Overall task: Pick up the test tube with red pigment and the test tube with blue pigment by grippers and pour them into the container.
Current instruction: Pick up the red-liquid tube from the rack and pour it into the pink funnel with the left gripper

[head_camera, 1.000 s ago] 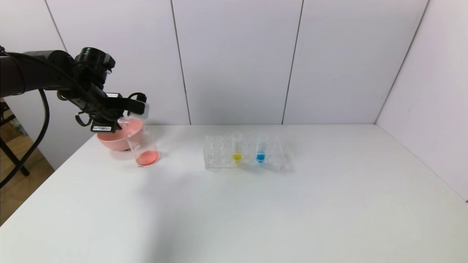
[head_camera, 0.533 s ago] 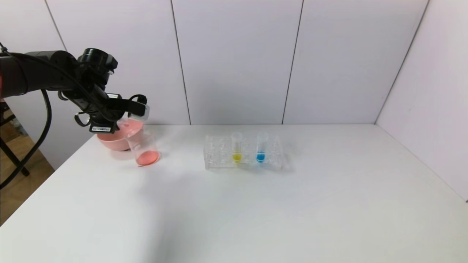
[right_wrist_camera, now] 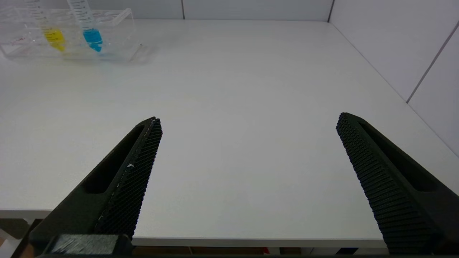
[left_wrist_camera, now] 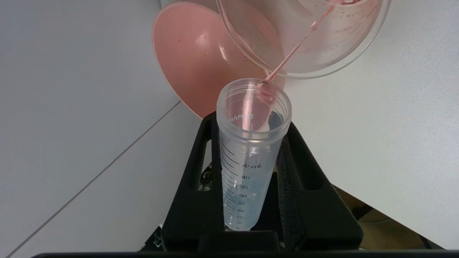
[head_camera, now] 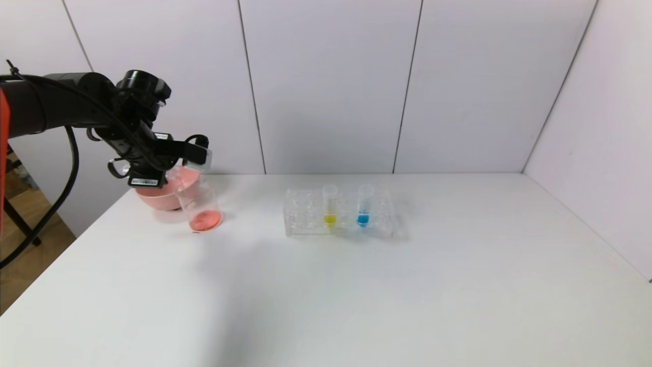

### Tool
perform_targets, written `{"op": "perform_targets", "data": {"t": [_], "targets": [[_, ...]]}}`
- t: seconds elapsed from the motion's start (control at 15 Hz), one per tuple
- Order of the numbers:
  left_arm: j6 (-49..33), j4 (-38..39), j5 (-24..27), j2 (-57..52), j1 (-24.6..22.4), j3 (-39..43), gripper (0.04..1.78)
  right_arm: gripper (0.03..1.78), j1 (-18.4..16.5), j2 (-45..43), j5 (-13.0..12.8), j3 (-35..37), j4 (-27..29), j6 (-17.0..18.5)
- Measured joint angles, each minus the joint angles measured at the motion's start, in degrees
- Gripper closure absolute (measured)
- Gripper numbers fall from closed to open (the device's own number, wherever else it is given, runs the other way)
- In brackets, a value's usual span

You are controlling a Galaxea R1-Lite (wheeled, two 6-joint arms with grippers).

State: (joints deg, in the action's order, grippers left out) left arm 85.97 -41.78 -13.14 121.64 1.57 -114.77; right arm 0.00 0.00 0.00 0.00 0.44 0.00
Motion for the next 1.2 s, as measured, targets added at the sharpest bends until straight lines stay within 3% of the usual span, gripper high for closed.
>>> {"op": "perform_targets", "data": {"t": [1.2], "targets": [[-4.6,-3.8,0.0,-0.3,0.8,0.0,1.38,0.04,0.0,0.0,0.0,0.0,0.0,0.0]]}}
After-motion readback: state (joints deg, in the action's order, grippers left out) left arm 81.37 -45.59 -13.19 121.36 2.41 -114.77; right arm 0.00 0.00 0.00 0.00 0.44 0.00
